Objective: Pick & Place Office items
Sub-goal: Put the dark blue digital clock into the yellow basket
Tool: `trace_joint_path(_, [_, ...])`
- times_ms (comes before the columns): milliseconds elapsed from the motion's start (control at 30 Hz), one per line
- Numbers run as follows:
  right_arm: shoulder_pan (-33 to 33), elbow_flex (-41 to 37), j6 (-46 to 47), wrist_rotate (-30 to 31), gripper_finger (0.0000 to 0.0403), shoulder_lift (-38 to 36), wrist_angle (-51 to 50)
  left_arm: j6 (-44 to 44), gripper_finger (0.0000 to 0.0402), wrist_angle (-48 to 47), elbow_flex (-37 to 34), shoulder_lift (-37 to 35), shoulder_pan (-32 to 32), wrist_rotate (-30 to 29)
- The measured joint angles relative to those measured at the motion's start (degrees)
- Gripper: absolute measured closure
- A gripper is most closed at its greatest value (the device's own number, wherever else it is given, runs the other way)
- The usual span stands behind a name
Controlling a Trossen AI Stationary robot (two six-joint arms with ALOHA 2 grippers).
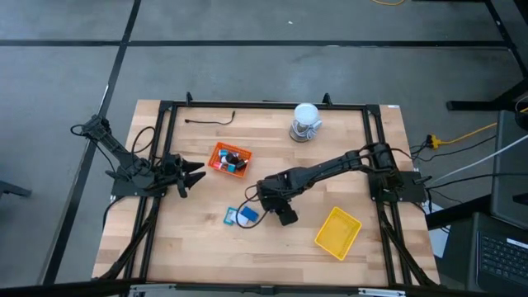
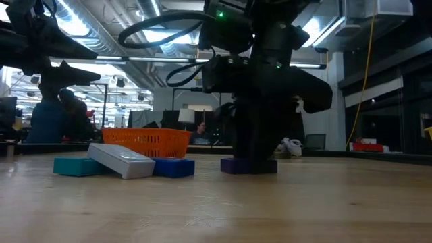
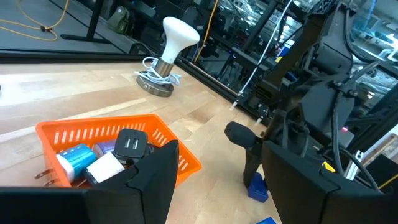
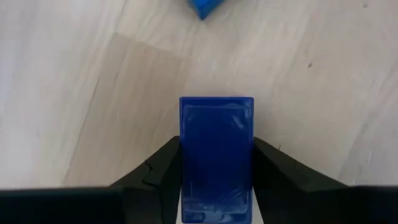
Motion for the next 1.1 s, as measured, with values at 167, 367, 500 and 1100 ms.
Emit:
trace_joint_path(167, [-1.24, 1.28, 5.88, -1.42, 0.0250, 0.08, -0.46, -0.02, 0.0178, 0.03, -0.02, 0.00, -0.01, -0.12])
trace_joint_path(367, [-2.65, 9.00, 8.63, -5.23, 0.0250, 0.51, -10.81, -0.02, 0.0178, 0.08, -0.02, 0.00, 0.01, -0.22])
trace_joint_path(500, [-1.98, 10.95, 8.55, -6.30, 0.0250, -1.91, -20.97, 0.00, 0.0178, 0.05, -0.02, 0.00, 0.01, -0.22])
trace_joint_path(1100, [18.46, -22.75, 73.31, 8.57, 0.0251, -37.02, -8.36, 0.40, 0.0178, 0.47, -0.07, 0.00, 0.01, 0.74])
